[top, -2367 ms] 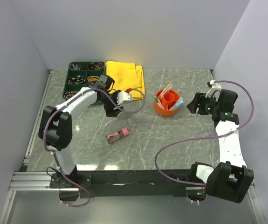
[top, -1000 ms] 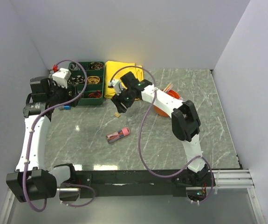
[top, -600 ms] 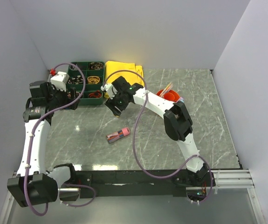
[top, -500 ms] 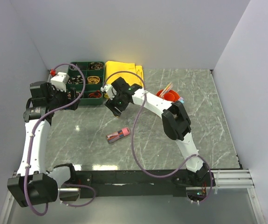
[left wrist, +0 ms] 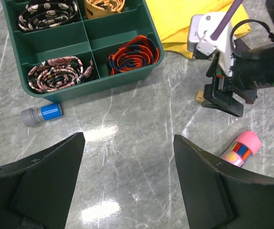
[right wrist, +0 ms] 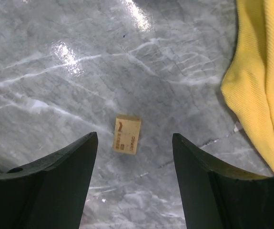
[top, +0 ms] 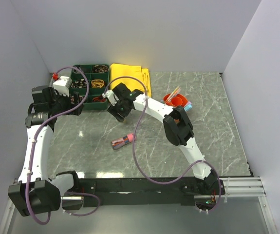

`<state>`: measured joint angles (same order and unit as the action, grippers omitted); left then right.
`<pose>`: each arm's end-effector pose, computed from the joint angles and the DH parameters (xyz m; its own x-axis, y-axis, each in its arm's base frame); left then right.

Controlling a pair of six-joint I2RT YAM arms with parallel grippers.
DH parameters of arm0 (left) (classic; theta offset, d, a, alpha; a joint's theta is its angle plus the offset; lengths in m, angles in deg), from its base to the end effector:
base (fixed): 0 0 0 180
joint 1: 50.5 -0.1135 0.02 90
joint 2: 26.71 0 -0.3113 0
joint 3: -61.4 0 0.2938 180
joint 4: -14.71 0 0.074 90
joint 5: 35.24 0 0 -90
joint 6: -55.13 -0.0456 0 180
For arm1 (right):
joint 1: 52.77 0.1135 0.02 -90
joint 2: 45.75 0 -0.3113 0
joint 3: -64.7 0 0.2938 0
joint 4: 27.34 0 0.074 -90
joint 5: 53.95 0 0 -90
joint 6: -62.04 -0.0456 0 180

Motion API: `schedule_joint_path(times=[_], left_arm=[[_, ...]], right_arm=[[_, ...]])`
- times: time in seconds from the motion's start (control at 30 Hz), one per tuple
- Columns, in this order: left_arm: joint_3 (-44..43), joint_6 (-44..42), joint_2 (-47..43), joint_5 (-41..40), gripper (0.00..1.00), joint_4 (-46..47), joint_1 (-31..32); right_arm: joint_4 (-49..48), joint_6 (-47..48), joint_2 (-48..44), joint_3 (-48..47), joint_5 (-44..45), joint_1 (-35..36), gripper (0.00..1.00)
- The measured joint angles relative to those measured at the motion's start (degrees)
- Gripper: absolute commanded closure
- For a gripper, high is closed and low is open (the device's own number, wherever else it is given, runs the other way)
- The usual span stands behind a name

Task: Sort the stationery into containers
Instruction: Pick up the stationery from the center of the board.

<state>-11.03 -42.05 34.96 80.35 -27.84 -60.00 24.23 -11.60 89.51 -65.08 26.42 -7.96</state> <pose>0.2585 0.0233 0.3817 -0.4889 0.0325 -0.8718 0.2765 0.9535 -0.1195 0.4191 0.4271 0.2047 -0.3573 -0.7464 -0.5614 -0.8963 0.4430 -0.0185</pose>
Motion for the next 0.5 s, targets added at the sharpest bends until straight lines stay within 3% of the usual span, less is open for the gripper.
schedule_joint_path(times=[0.3, 0.4, 0.5], left_arm=[[1.27, 0.46, 0.0, 0.07, 0.19, 0.11, -0.31], [1.62, 0.66, 0.0, 0.09, 0.19, 0.2, -0.37], [2.1, 0.87, 0.0, 0.2, 0.19, 0.44, -0.5]], right_arm=[[2.54, 0.04, 4.52, -3.43, 1.03, 1.55, 0.4], [2.78, 0.22, 4.55, -3.43, 1.2, 1.66, 0.49], [3.04, 0.44, 4.55, -3.41, 1.18, 1.68, 0.7]])
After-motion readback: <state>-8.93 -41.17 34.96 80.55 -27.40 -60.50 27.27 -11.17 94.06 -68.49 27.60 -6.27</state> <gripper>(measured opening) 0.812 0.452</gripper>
